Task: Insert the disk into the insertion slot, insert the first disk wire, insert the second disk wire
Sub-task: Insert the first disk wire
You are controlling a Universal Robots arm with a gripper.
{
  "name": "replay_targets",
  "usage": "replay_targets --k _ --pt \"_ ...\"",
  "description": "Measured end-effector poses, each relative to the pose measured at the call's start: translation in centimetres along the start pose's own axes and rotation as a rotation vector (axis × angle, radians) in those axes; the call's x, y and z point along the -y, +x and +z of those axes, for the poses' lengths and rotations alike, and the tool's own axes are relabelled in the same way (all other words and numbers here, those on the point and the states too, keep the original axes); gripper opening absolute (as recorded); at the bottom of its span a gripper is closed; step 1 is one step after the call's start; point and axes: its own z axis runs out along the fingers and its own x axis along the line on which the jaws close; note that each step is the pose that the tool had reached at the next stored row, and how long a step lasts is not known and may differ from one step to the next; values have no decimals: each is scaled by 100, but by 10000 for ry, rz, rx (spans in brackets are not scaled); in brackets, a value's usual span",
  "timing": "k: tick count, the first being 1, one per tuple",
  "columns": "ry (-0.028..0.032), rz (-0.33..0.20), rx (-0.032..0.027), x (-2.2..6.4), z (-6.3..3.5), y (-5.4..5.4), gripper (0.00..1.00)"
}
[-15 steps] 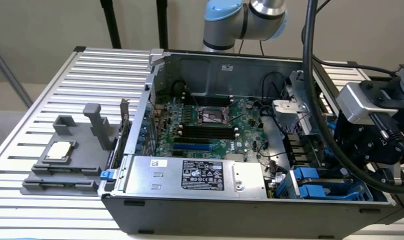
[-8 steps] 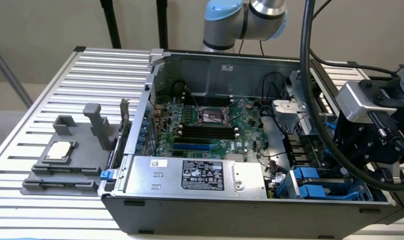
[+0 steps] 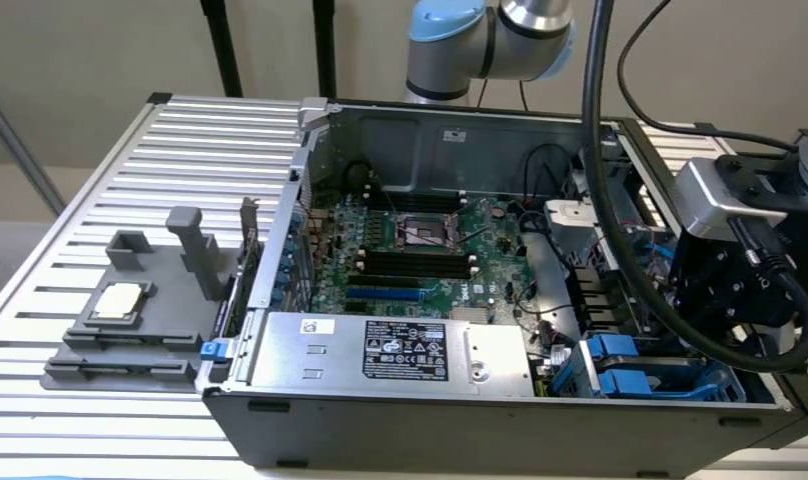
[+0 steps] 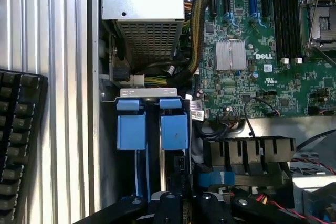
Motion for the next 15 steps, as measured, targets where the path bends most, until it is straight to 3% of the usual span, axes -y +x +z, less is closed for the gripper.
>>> replay_targets --k 6,7,15 --pt "8 112 4 0 2 -4 18" --pt "8 121 3 0 2 -5 25" --pt "10 153 5 -2 -29 -6 25"
